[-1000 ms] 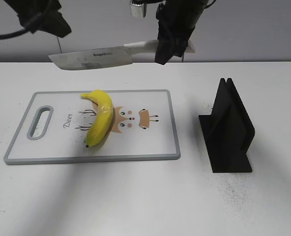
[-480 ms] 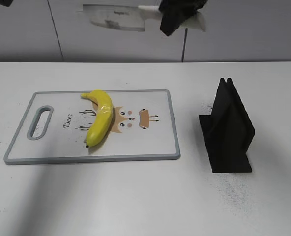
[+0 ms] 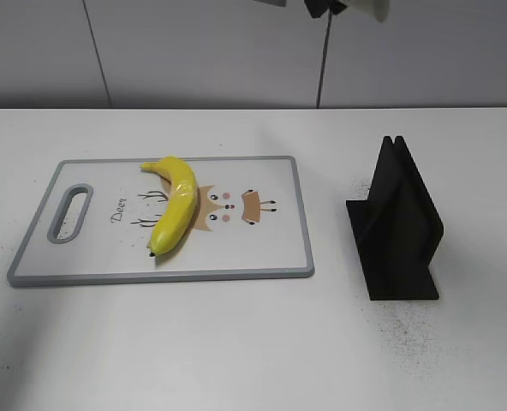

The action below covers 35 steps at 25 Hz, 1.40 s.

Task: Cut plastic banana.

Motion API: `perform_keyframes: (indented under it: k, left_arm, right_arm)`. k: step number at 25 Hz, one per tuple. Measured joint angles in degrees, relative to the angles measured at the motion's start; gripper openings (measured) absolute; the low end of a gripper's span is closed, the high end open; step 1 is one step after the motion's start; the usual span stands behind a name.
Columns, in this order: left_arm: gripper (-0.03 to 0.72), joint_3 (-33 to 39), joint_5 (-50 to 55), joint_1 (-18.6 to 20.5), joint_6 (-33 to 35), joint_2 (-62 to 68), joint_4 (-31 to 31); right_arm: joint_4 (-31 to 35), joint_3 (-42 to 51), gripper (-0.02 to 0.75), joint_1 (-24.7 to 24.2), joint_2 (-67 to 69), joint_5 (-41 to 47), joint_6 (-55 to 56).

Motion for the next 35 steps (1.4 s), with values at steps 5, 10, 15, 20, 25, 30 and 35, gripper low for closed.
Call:
perform_keyframes:
  k: [5, 10, 15, 20, 25, 30, 35]
  left_arm:
    - [0.589, 7.25, -0.49, -1.1, -0.4, -6.38, -1.19]
    - [0.588, 16.23, -4.38, -6.49, -0.4, -14.49, -0.59]
    - [0.588, 21.0, -3.43, -7.96, -1.26, -21.54, 1.26]
    - [0.588, 28.7, -4.1, -7.96, -1.86, -30.59, 2.15]
    - [0.588, 40.29, -6.3, -7.96, -3.54, -40.82, 1.81]
    - [0.588, 51.53, -7.75, -7.96, -4.45, -50.95, 1.48]
    - [0.588, 59.12, -8.42, -7.96, -4.49, -60.34, 1.75]
  right_arm:
    - [-1.41, 12.47, 0.162, 0.0, -7.71, -2.37, 4.49]
    - [-8.92, 25.15, 0.162, 0.0, -16.94, -8.07, 12.77]
    - [-17.17, 35.42, 0.162, 0.0, -25.26, -10.8, 21.85]
    - [-17.34, 43.43, 0.162, 0.0, -30.31, -11.77, 23.65]
    - [-17.34, 49.19, 0.162, 0.0, -32.64, -13.88, 24.86]
    - [-17.35, 53.55, 0.162, 0.0, -33.43, -17.79, 26.49]
    - [-17.35, 57.32, 0.161, 0.0, -33.43, -20.8, 27.41]
